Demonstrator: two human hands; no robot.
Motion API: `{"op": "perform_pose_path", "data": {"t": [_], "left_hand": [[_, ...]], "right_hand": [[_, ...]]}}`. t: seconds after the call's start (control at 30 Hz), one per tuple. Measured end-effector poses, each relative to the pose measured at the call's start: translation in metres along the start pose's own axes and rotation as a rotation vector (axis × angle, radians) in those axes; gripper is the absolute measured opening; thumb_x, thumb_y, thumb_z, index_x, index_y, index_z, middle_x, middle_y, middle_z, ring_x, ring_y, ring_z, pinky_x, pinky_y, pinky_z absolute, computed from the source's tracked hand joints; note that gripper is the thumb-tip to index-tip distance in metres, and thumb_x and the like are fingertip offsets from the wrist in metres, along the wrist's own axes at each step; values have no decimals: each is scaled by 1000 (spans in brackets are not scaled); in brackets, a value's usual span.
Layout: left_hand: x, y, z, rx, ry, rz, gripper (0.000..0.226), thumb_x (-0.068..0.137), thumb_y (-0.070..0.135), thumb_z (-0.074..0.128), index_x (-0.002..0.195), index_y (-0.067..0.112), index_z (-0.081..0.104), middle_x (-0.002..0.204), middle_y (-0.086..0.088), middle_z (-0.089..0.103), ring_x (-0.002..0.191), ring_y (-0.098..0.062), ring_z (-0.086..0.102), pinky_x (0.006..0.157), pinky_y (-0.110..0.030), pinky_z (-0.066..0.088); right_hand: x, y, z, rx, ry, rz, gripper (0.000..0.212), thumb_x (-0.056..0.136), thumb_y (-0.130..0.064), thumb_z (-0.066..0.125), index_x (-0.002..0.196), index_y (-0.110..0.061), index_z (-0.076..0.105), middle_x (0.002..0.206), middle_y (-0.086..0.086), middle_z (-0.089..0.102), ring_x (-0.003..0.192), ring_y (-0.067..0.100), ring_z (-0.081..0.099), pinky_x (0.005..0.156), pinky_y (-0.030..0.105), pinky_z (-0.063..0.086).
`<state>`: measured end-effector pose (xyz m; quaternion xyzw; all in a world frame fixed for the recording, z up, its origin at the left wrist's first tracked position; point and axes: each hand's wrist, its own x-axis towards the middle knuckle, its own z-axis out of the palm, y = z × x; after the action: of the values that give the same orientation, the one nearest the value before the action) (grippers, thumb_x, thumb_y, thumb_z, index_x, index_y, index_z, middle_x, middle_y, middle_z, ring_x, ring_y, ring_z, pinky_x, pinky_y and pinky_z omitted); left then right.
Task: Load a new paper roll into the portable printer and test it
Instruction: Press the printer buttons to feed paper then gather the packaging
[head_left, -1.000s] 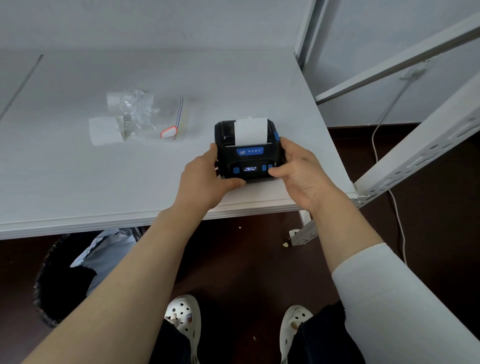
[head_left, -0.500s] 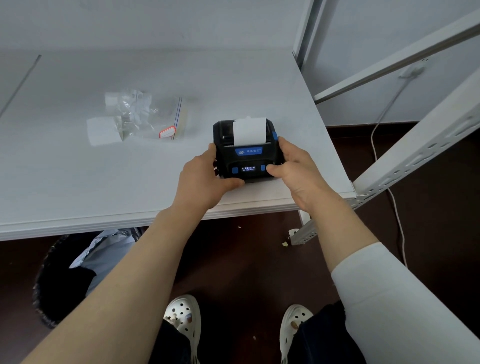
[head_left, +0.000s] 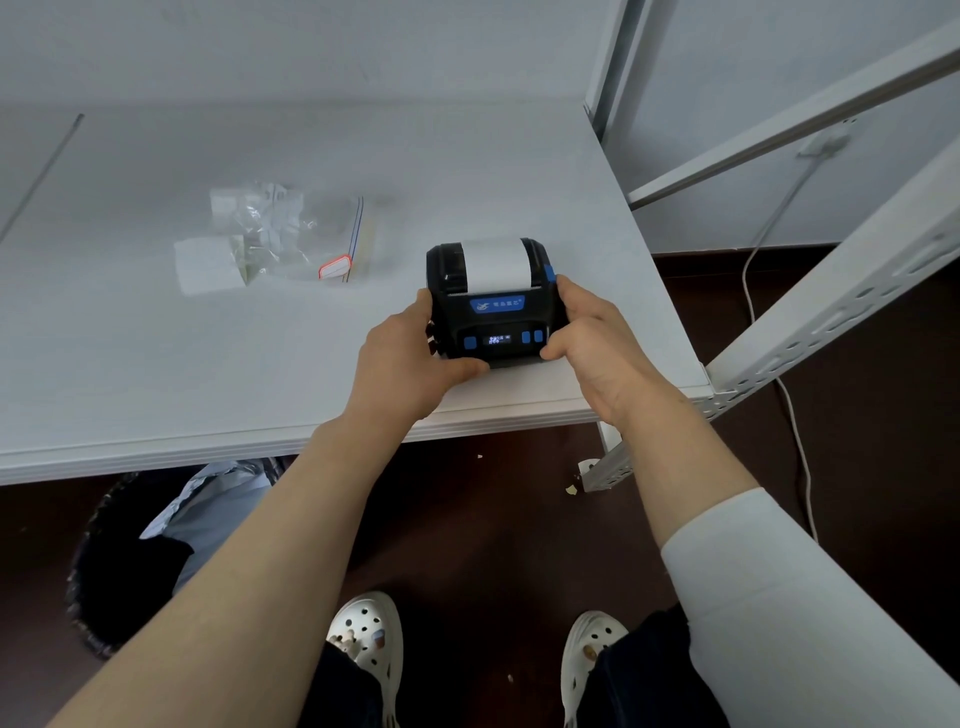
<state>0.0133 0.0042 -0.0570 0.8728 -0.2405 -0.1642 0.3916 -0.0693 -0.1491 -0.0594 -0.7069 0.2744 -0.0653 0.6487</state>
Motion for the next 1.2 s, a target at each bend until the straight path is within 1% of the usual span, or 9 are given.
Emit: {"op": "perform_pose_path", "data": {"t": [0.17,0.3,0.43,0.57,0.87,1.03,1.2], "left_hand": [[0,0,1,-1,4,0,62,64,28,81,118,18,54,108,-3,68,97,-22,64,91,-43,52],[0,-1,1,-2,5,2,61,63,28,81,117,18,54,107,-3,68,96,-22,64,90,-43,52],[0,-1,1,2,5,-3,59,62,28,82,113,18,54,104,-3,68,94,-23,65,89,-43,52],[0,-1,1,2,4,-2,59,63,28,82,113,17,54,105,-3,69,94,-23,65,89,-43,52],[0,-1,1,-4,7,-1,58,63,27,82,113,18,55,105,-2,68,94,-22,65,89,-43,52],[0,-1,2,-12,7,-7,58,63,27,82,113,18,55,105,-2,69,94,-22,65,89,-44,52],[0,-1,2,-6,10,-8,59,63,28,81,114,17,54,106,-3,69,96,-23,65,90,-44,52]], "right_hand": [[0,0,0,2,6,7,66,63,16,43,117,-19,56,120,13,61,116,25,53,93,29,43],[1,0,0,-9,6,12,67,63,15,44,118,-20,55,119,11,61,115,24,52,90,28,43],[1,1,1,-5,10,11,68,61,16,42,117,-18,56,121,13,60,117,26,51,89,25,43],[1,0,1,-3,14,19,71,61,17,40,120,-19,55,121,11,60,117,24,51,87,23,41],[1,-1,1,-24,5,16,69,61,16,41,119,-19,55,119,11,60,115,24,52,87,27,42],[1,-1,1,-19,5,26,72,62,17,42,123,-20,52,121,10,59,115,22,51,83,24,41],[0,-2,2,-16,3,23,69,64,18,42,122,-18,52,122,11,59,115,23,50,81,24,40]]}}
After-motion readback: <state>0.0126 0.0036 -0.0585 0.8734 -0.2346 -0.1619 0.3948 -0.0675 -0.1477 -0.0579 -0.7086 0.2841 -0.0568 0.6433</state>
